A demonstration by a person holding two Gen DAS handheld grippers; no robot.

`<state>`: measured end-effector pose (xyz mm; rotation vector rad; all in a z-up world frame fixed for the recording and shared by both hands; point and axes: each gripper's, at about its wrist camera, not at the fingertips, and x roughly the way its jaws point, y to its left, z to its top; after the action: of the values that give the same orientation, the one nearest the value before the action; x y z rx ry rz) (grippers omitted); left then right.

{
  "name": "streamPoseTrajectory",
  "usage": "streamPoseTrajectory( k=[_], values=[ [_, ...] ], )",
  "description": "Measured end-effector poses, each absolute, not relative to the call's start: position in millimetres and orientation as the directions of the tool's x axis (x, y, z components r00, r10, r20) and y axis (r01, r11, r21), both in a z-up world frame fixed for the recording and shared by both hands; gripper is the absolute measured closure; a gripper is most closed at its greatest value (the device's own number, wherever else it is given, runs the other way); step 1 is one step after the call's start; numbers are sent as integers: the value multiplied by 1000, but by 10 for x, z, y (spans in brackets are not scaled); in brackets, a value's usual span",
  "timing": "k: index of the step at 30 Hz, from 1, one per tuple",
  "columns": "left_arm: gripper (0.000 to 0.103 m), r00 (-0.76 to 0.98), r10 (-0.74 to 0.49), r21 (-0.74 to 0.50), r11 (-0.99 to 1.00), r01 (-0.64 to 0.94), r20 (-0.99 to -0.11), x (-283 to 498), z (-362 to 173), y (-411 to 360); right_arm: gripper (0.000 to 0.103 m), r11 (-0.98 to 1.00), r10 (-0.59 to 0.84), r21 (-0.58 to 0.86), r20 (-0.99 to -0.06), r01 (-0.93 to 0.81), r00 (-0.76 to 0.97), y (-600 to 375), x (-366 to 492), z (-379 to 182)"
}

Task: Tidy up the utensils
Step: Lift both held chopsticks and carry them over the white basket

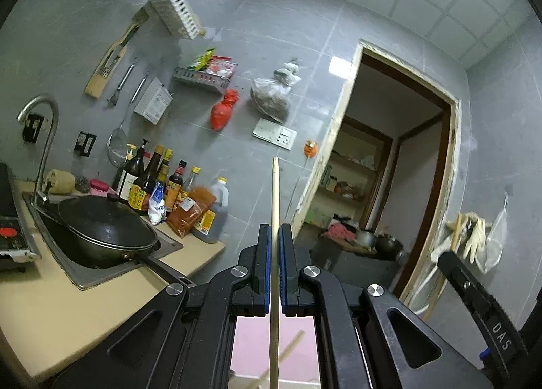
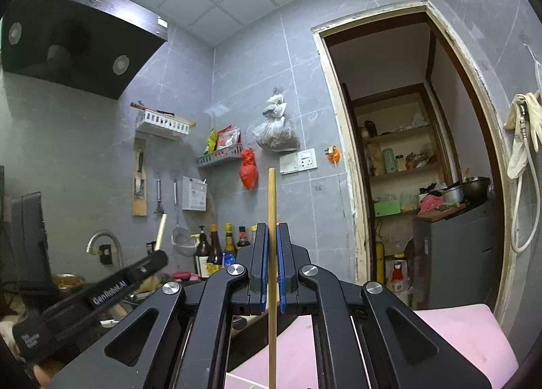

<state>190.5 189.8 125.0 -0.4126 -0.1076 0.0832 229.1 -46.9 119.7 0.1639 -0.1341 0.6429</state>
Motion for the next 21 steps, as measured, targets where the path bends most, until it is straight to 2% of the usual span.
streamPoseTrajectory(
  k=[7, 21],
  values=[
    [101, 987, 136, -476, 876, -78, 89, 1929, 1111, 2132, 100, 783, 585, 154, 150, -603, 797, -464, 2443, 1058],
    [101, 982, 171, -436, 892, -123, 73, 1908, 851, 1985, 100, 781, 608, 105, 95, -616, 788, -311, 2474, 796]
  ],
)
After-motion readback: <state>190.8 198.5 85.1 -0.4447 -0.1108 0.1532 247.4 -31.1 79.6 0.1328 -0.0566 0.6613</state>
